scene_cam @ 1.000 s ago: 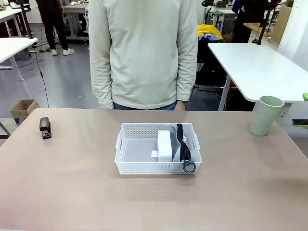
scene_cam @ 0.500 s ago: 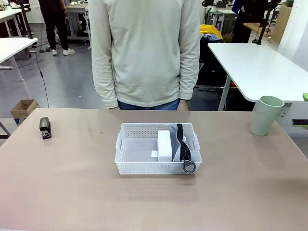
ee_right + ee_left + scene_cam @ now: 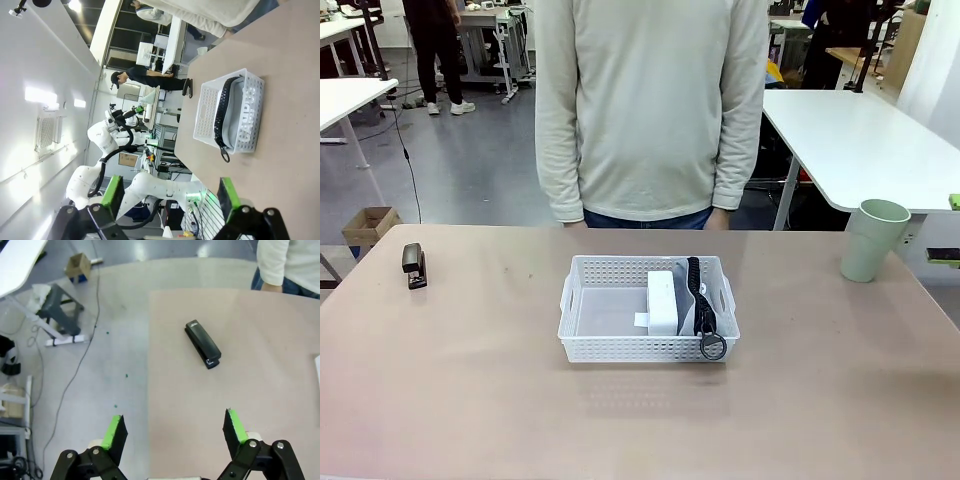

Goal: Efficiently arrange items inside the basket to fit them all.
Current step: Pick up the Stapler and place it inside the Organizing basket.

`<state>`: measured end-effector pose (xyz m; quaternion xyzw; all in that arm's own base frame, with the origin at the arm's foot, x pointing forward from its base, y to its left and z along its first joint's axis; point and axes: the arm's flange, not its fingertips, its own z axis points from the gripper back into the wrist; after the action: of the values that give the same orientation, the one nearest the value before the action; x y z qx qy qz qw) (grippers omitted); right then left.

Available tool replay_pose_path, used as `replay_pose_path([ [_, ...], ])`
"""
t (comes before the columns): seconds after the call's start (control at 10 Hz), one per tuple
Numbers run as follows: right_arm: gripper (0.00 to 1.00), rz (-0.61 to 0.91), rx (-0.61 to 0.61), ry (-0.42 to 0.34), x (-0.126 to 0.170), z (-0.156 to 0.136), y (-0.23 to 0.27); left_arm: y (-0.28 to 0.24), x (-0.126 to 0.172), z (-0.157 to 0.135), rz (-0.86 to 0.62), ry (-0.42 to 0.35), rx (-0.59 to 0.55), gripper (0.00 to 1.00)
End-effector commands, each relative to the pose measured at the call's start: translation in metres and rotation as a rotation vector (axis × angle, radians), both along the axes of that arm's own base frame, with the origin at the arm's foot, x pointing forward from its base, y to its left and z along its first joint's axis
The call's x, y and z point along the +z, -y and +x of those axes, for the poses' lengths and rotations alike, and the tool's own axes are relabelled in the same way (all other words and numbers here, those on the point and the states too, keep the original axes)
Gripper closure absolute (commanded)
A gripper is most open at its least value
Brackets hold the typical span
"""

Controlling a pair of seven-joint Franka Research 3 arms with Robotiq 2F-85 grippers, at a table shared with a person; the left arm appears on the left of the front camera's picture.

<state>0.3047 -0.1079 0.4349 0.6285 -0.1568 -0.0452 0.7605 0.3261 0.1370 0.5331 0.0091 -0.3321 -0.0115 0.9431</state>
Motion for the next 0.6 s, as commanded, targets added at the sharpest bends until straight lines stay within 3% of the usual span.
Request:
replay_pose_path([
  [0.0, 0.0, 0.014, -0.006, 0.018, 0.002, 0.001, 0.001, 0.0, 0.011, -0.014, -0.042, 0.02, -0.019, 0.0],
  [0.1, 0.0, 0.014, -0.006, 0.018, 0.002, 0.001, 0.001, 0.0, 0.0, 0.0, 0.0, 0.0, 0.0, 0.0],
  [0.2, 0.0, 0.014, -0.006, 0.018, 0.002, 0.001, 0.001, 0.008, -0.012, 0.039, 0.11, -0.125, -0.014, 0.0],
  [0.5, 0.0, 0.014, -0.006, 0.018, 0.002, 0.001, 0.001, 0.033, -0.028, 0.126, 0.264, -0.214, -0.134, 0.0],
])
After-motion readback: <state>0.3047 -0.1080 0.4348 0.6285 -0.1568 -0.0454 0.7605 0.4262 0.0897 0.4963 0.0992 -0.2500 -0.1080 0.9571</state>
